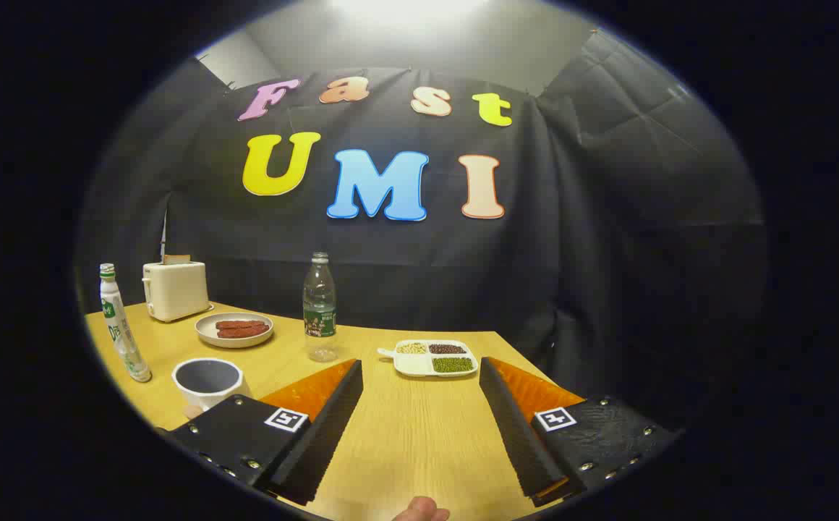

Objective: Take the bottle from table, then pour the juice into the cup, finally place the bottle on the coaster

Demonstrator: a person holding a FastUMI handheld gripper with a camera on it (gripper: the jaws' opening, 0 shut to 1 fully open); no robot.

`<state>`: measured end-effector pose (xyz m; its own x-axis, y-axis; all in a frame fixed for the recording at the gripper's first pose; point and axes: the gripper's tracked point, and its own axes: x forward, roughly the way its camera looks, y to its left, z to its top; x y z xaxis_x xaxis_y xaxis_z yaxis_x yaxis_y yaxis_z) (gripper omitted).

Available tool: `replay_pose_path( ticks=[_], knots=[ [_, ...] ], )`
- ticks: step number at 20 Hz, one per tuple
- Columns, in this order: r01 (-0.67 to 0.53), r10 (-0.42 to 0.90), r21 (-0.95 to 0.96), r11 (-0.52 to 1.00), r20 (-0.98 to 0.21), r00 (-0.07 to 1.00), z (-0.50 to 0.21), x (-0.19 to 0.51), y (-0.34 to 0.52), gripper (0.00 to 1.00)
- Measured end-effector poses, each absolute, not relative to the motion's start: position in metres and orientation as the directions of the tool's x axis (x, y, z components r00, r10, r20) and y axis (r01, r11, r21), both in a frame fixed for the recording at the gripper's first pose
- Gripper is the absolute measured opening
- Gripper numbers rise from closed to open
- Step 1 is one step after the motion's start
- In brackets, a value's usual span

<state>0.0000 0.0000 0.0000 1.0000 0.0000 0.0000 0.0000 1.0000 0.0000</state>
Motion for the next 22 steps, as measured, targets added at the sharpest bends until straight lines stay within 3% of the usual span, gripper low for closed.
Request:
replay_pose_path(
  ticks=[13,22],
  knots=[
    [0.036,-0.037,0.028,0.999,0.015,0.999,0.034,-0.07,0.141,0.98],
    [-0.156,0.154,0.043,0.987,0.039,0.987,0.031,-0.1,0.272,0.98]
  ],
)
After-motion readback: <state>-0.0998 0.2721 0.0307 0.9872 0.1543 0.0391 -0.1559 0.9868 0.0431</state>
